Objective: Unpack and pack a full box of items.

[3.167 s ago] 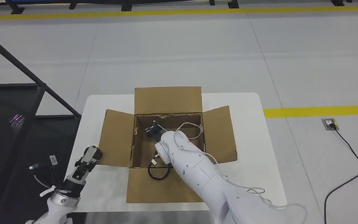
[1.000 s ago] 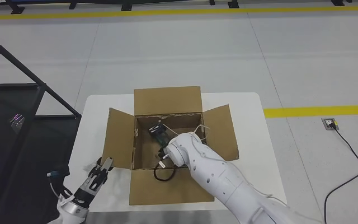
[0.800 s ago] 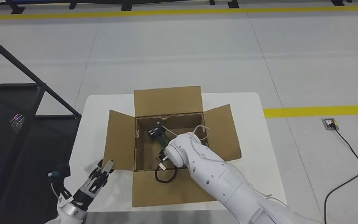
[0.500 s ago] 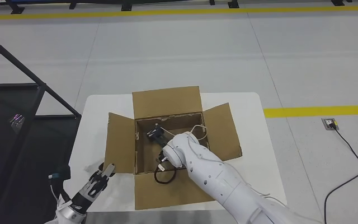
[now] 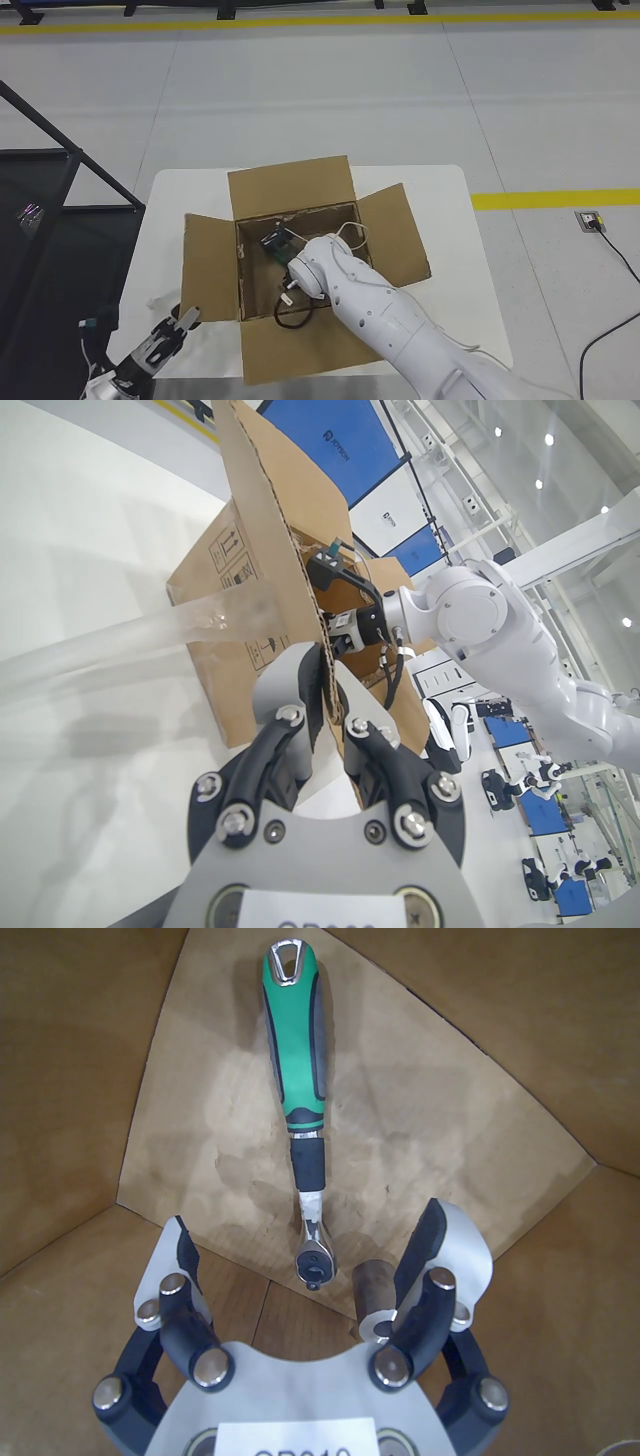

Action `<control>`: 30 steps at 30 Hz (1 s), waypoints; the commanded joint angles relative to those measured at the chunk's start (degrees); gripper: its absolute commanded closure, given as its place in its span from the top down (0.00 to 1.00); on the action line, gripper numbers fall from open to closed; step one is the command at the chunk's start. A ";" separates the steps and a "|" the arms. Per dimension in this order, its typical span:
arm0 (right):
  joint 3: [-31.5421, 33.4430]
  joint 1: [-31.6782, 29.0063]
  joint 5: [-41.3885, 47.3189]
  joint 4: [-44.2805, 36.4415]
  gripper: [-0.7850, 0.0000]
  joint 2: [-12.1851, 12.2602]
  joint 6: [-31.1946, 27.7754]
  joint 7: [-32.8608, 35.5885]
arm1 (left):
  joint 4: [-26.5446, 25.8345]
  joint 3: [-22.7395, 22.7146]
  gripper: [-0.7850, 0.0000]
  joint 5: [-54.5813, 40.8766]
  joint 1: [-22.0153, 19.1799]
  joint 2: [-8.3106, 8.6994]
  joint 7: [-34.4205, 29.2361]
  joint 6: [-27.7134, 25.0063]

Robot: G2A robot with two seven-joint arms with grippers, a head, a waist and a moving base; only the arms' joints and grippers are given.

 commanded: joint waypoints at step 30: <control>0.58 5.71 5.33 18.84 0.49 -6.93 -1.05 -5.01 | 1.68 0.89 0.00 0.29 -4.22 1.65 -3.21 3.42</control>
